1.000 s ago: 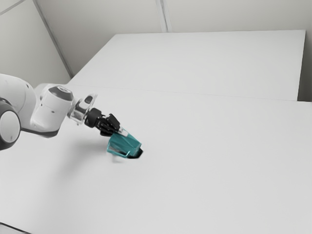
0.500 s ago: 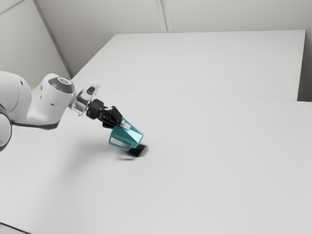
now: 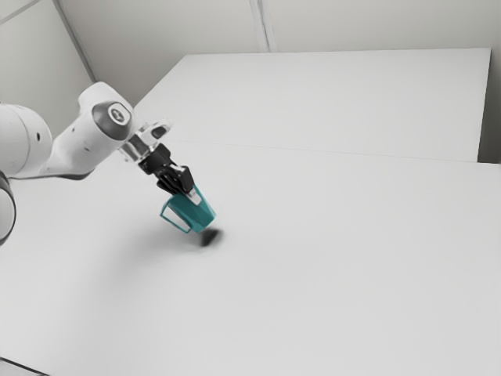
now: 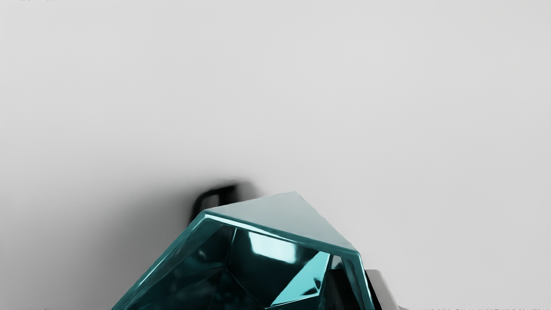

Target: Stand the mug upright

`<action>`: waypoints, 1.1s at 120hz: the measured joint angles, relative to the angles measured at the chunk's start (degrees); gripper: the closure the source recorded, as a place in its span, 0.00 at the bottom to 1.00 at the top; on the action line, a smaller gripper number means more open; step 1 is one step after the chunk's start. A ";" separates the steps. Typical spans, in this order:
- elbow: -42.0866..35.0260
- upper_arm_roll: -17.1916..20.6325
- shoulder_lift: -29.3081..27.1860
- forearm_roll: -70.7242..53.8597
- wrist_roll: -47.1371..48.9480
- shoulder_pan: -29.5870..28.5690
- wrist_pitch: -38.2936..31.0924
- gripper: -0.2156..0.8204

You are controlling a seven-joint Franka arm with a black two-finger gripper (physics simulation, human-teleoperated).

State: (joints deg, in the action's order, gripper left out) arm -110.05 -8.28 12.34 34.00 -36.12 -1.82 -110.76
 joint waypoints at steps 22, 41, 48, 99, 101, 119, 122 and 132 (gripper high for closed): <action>0.24 0.72 0.34 -7.53 3.69 0.62 -3.43 0.94; 0.28 1.91 0.36 -13.91 7.22 0.62 -6.19 0.94; 0.32 2.70 0.37 -16.57 8.80 0.61 -6.84 0.93; -0.35 6.78 1.17 -31.34 21.25 0.78 -9.67 0.94; -0.36 6.85 1.28 -31.79 21.71 0.78 -9.75 0.94; -0.30 7.05 1.75 -35.12 25.59 0.95 -10.28 0.94; -0.29 7.08 1.78 -35.55 26.19 0.99 -10.34 0.94; -0.28 7.14 1.92 -37.34 28.20 1.24 -10.47 0.94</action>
State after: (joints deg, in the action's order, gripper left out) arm -110.33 -1.14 14.26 -3.35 -7.92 -0.58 -121.24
